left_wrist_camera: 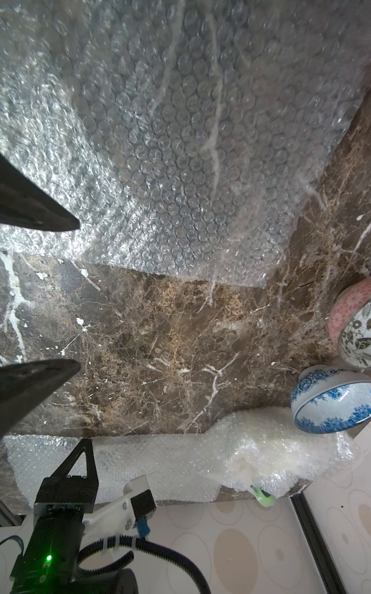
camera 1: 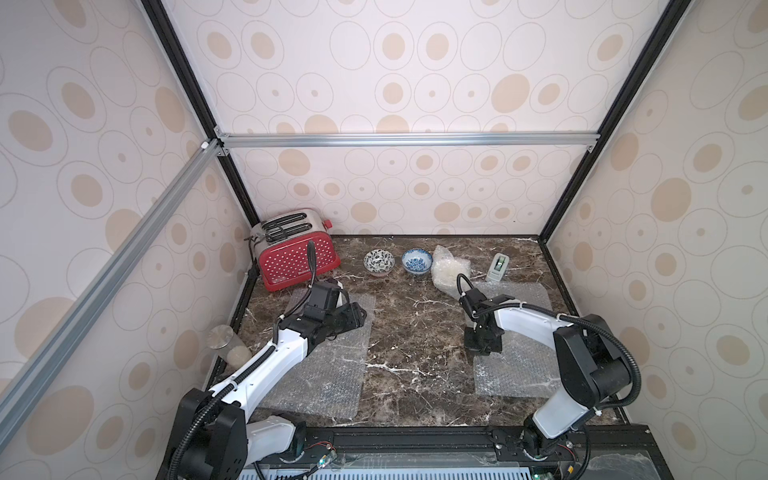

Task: Wrap bowls in bubble wrap
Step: Move the bubble wrap to the center of the board.

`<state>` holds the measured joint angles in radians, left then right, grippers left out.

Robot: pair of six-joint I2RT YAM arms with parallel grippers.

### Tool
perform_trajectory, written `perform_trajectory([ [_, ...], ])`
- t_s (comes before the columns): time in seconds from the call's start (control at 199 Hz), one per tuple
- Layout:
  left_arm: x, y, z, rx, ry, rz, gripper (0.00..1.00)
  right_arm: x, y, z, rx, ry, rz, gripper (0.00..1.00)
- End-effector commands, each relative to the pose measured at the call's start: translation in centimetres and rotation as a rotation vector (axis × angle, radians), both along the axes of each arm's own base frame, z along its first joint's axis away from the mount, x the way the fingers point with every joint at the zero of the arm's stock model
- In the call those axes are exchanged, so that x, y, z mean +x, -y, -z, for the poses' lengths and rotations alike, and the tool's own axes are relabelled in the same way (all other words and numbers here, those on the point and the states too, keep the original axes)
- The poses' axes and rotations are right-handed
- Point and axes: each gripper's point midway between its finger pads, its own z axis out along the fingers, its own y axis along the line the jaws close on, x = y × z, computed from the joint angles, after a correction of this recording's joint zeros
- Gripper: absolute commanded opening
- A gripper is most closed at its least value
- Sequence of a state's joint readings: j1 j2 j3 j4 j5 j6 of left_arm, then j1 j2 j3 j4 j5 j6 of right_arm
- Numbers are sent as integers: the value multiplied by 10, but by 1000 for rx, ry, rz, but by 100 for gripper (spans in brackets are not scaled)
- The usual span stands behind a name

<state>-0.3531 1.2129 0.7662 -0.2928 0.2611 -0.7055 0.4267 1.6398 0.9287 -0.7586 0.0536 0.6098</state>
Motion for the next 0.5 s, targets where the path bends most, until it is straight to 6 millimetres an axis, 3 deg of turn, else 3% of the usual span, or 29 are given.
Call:
perform_trajectory([
  [0.0,-1,-1,-5,0,26,15,62,-21,-9,-5,31,-28,5,2],
  [0.211,-5,-3,-8,-3,39,11,62,-41,-64,-25,160,-31,-53,2],
  [0.498,-13,-6,-13,-9,51,10,63,-24,-188,-29,312,-45,-273,2],
])
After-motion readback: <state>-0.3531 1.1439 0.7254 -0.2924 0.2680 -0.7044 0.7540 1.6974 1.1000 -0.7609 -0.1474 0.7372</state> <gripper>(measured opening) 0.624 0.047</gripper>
